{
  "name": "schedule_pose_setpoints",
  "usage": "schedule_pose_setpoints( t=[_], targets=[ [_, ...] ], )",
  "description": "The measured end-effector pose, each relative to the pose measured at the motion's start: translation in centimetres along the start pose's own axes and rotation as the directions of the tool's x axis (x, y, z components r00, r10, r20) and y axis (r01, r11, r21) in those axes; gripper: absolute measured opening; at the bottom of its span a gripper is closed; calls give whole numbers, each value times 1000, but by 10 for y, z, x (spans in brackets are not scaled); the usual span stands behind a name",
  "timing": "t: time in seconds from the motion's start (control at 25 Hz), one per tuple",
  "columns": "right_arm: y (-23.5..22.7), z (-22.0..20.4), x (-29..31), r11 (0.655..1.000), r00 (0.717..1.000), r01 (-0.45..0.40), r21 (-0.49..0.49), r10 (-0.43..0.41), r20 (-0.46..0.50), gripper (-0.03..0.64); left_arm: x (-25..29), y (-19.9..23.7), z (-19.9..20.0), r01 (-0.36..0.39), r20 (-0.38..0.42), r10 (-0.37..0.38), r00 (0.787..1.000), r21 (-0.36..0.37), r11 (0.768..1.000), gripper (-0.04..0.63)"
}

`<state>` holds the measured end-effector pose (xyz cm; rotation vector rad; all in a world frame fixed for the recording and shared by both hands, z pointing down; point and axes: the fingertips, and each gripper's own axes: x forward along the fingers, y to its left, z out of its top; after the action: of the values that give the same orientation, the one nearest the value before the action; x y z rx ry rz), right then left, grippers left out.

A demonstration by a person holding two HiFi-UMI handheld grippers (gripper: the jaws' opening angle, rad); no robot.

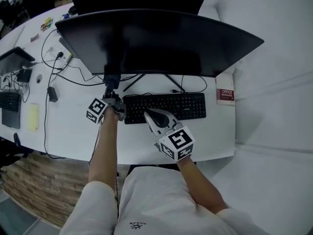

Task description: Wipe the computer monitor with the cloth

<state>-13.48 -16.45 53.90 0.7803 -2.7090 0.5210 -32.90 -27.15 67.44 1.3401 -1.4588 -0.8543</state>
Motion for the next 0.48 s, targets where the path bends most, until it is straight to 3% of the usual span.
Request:
schedule_pose_setpoints(
  t=[0.48],
  targets=[
    [-42,-11,-25,1000,1000,-18,10,18,-12,20,21,-27,-70,18,-56,-16,998,22,1000,132]
  ],
)
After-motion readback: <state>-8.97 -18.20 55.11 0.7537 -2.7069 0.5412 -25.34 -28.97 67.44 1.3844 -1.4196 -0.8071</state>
